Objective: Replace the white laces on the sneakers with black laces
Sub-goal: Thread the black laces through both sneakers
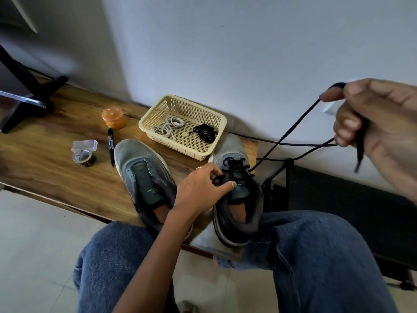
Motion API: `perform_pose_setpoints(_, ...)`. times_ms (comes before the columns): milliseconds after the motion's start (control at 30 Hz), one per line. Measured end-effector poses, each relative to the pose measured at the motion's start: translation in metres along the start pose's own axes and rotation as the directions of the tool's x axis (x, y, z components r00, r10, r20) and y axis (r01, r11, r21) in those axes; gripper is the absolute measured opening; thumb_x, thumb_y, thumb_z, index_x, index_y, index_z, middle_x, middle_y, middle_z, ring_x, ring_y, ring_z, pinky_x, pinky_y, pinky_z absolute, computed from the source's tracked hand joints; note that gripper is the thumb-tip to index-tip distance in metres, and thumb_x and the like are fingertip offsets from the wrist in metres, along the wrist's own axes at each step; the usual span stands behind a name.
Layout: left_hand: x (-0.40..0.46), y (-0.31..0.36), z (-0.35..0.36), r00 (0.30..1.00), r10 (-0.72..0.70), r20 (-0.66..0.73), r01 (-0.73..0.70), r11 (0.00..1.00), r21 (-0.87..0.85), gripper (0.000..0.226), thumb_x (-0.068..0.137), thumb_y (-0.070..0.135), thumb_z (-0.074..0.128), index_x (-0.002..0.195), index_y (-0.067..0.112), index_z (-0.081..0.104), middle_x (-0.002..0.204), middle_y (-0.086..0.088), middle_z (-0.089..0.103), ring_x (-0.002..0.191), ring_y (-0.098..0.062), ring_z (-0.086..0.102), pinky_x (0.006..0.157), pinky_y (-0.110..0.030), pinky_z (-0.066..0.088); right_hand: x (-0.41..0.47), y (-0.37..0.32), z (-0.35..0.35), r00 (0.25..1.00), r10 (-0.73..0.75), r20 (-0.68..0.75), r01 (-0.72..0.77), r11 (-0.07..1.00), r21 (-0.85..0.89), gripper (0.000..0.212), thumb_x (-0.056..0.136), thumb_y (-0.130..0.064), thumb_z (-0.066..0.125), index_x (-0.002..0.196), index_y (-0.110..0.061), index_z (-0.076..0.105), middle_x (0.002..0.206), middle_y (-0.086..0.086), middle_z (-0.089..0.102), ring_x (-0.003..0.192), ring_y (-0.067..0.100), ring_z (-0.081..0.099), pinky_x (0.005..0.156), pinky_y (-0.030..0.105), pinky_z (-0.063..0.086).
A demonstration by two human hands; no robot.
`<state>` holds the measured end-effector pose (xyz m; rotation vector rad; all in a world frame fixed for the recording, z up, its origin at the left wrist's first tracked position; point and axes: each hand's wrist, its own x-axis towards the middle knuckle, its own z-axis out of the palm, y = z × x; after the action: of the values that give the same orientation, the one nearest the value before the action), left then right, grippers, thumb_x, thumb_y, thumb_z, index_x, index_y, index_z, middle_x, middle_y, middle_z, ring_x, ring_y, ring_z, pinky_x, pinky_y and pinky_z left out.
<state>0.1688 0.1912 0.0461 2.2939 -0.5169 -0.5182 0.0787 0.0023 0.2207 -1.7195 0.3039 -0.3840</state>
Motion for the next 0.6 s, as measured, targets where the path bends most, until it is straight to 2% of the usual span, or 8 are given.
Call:
perform_pose_setpoints(167, 0.001, -0.002, 0.001, 0.999, 0.030, -0.031, -0.032, 0.998, -0.048, 0.036, 0.079, 0.051, 0.071, 0.106, 0.031, 0.060, 0.102, 0.014, 0.061, 0.096, -0.008, 0.057, 0.083, -0.033, 0.049, 0.003, -0.017, -0.001, 0.997, -0.041, 0.068, 0.041, 0.999, 0.002, 0.025, 0.082, -0.042, 0.055, 0.084, -0.026, 0.073, 0.050, -0.013, 0.044, 0.045, 0.007, 0.042, 0.046, 0.015, 0.038)
perform_pose_setpoints(433, 0.002, -0.004, 0.000, 0.997, 0.071, -0.012, -0.072, 0.988, -0.134, 0.040, 0.076, 0.043, 0.077, 0.111, 0.035, 0.059, 0.096, 0.015, 0.058, 0.086, -0.007, 0.053, 0.085, -0.036, 0.050, -0.011, -0.021, 0.012, 0.984, -0.141, 0.109, 0.141, 0.990, 0.002, 0.027, 0.085, -0.031, 0.048, 0.109, -0.031, 0.062, 0.069, -0.008, 0.062, 0.056, 0.007, 0.054, 0.050, 0.017, 0.042)
perform_pose_setpoints(600, 0.003, -0.006, 0.001, 0.999, 0.037, 0.016, -0.034, 0.993, -0.113, 0.044, 0.074, 0.048, 0.077, 0.112, 0.032, 0.062, 0.101, 0.014, 0.061, 0.094, -0.007, 0.056, 0.091, -0.038, 0.050, -0.012, -0.016, 0.016, 0.984, -0.143, 0.107, 0.147, 0.989, -0.028, 0.035, 0.092, -0.024, 0.045, 0.126, -0.031, 0.050, 0.085, -0.002, 0.071, 0.063, 0.010, 0.062, 0.056, 0.017, 0.046)
